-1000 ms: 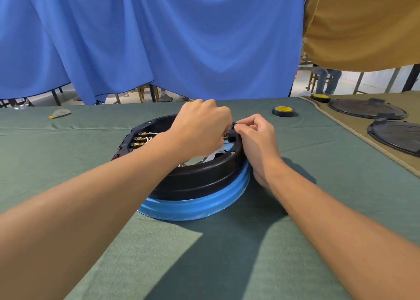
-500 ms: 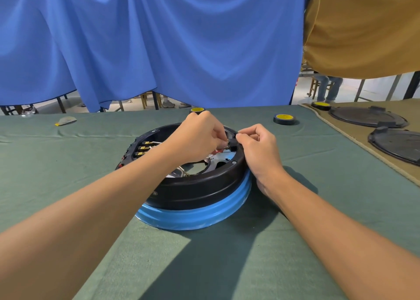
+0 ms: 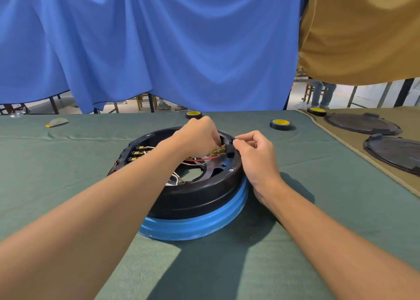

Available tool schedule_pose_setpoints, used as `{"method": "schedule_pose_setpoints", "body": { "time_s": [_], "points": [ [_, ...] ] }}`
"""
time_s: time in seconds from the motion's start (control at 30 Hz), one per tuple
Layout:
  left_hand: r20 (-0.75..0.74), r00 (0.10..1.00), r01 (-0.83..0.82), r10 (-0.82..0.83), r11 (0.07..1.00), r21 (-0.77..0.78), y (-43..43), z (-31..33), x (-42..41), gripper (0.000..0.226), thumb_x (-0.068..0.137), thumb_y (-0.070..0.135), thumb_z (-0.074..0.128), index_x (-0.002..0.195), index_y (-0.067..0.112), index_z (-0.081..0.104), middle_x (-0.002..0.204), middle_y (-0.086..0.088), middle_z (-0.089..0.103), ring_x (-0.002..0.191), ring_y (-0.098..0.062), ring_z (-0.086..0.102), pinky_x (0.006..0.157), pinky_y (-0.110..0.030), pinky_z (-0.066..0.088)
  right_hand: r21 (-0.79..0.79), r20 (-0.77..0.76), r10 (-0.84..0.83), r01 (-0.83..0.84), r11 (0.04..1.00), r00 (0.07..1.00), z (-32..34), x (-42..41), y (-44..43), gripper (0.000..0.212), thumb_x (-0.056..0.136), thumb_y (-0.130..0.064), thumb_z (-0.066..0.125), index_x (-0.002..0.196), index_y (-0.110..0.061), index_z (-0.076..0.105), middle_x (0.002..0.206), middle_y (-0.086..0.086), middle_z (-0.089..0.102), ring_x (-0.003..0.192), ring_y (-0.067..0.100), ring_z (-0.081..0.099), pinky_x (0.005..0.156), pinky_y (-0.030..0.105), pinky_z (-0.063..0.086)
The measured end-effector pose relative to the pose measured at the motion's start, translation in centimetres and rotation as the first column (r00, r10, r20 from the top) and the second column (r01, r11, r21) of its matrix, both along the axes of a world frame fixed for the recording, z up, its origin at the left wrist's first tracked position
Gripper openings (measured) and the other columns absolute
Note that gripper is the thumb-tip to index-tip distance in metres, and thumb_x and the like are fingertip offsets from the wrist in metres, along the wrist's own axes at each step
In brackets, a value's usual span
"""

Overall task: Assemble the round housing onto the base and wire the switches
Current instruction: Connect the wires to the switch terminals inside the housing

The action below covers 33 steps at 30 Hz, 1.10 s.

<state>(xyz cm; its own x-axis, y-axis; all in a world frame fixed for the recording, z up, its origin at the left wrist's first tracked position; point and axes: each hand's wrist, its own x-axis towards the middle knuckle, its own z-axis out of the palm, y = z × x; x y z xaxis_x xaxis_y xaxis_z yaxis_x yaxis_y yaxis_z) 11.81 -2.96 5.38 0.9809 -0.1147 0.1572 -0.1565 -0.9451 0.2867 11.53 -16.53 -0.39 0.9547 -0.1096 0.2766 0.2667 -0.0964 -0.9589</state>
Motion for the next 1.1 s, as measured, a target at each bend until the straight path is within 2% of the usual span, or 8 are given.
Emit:
{"method": "schedule_pose_setpoints", "body": {
  "time_s": [0.23, 0.47, 0.57, 0.77, 0.83, 0.93, 1.03, 1.1],
  "points": [
    [0.06, 0.998, -0.02, 0.025, 0.997, -0.076, 0.4, -0.2, 0.3, 0.011, 0.088, 0.019, 0.071, 0.092, 0.015, 0.08, 0.096, -0.007, 0.074, 0.09, -0.026, 0.065, 0.084, -0.045, 0.057, -0.003, 0.002, -0.005, 0.005, 1.0, 1.0, -0.1, 0.0, 0.1, 0.008, 0.089, -0.019, 0.059, 0.083, -0.025, 0.061, 0.08, -0.007, 0.063, 0.08, 0.009, 0.059, 0.073, 0.03, 0.053],
    [0.125, 0.978, -0.102, 0.165, 0.91, -0.401, 1.6, 0.9, -0.5, 0.014, 0.085, 0.027, 0.077, 0.091, 0.014, 0.077, 0.095, -0.003, 0.072, 0.1, -0.019, 0.057, 0.08, -0.028, 0.042, 0.011, -0.008, -0.005, 0.005, 1.0, 1.0, 0.0, -0.1, 0.1, 0.008, 0.088, -0.017, 0.06, 0.082, -0.022, 0.063, 0.08, -0.004, 0.064, 0.08, 0.012, 0.06, 0.072, 0.031, 0.051],
    [0.152, 0.968, -0.092, 0.201, 0.843, -0.53, 1.5, 1.3, -0.9, 0.01, 0.084, 0.024, 0.078, 0.08, 0.018, 0.072, 0.094, -0.006, 0.072, 0.104, -0.026, 0.062, 0.086, -0.033, 0.052, 0.011, -0.017, 0.001, -0.001, 1.0, 1.0, 0.2, -0.3, 0.0, 0.007, 0.088, -0.016, 0.06, 0.083, -0.021, 0.064, 0.081, -0.003, 0.064, 0.079, 0.011, 0.06, 0.076, 0.033, 0.051],
    [0.041, 0.993, -0.038, 0.112, 0.625, -0.779, 1.6, 0.8, -2.1, 0.008, 0.088, 0.008, 0.073, 0.081, 0.011, 0.068, 0.093, -0.026, 0.072, 0.071, -0.027, 0.072, 0.07, -0.032, 0.062, -0.005, -0.02, 0.0, 0.0, 1.0, 1.0, 0.7, -0.4, -0.3, 0.007, 0.086, -0.013, 0.064, 0.081, -0.017, 0.067, 0.077, -0.001, 0.065, 0.073, 0.012, 0.059, 0.073, 0.033, 0.052],
    [0.009, 0.995, -0.064, 0.102, 0.683, -0.727, 1.4, 0.2, -2.4, 0.006, 0.09, 0.011, 0.071, 0.085, 0.011, 0.071, 0.085, -0.019, 0.073, 0.065, -0.021, 0.069, 0.07, -0.03, 0.061, -0.014, -0.016, 0.004, -0.005, 1.0, 1.0, 0.9, -0.4, -0.4, 0.01, 0.085, -0.011, 0.066, 0.078, -0.017, 0.068, 0.076, 0.001, 0.065, 0.075, 0.015, 0.06, 0.072, 0.031, 0.051],
    [0.038, 0.992, -0.081, 0.119, 0.844, -0.529, 0.9, -0.6, -2.7, 0.011, 0.092, 0.022, 0.069, 0.091, 0.015, 0.076, 0.078, -0.002, 0.073, 0.074, -0.017, 0.068, 0.071, -0.026, 0.058, -0.05, -0.029, 0.026, -0.027, 0.998, 0.999, 1.6, -0.4, -0.3, 0.013, 0.085, -0.01, 0.067, 0.076, -0.017, 0.069, 0.077, 0.003, 0.067, 0.08, 0.02, 0.062, 0.076, 0.036, 0.053],
    [0.082, 0.984, -0.106, 0.161, 0.883, -0.456, 0.2, -0.9, -3.2, 0.014, 0.093, 0.026, 0.067, 0.092, 0.017, 0.077, 0.075, 0.006, 0.067, 0.075, -0.01, 0.06, 0.058, -0.013, 0.042, -0.098, -0.046, 0.032, -0.036, 0.994, 0.998, 2.1, -0.7, 0.1, 0.015, 0.087, -0.009, 0.065, 0.077, -0.017, 0.071, 0.08, 0.004, 0.069, 0.086, 0.024, 0.066, 0.083, 0.043, 0.054],
    [0.083, 0.971, -0.161, 0.226, 0.865, -0.475, 0.0, -1.2, -3.6, 0.014, 0.095, 0.024, 0.065, 0.094, 0.016, 0.077, 0.087, -0.002, 0.069, 0.084, -0.017, 0.062, 0.061, -0.018, 0.042, -0.079, -0.084, 0.043, -0.05, 0.996, 0.996, 2.3, -1.0, 0.4, 0.017, 0.089, -0.013, 0.063, 0.075, -0.017, 0.072, 0.081, 0.005, 0.071, 0.084, 0.023, 0.066, 0.083, 0.042, 0.054]
  ]
}}
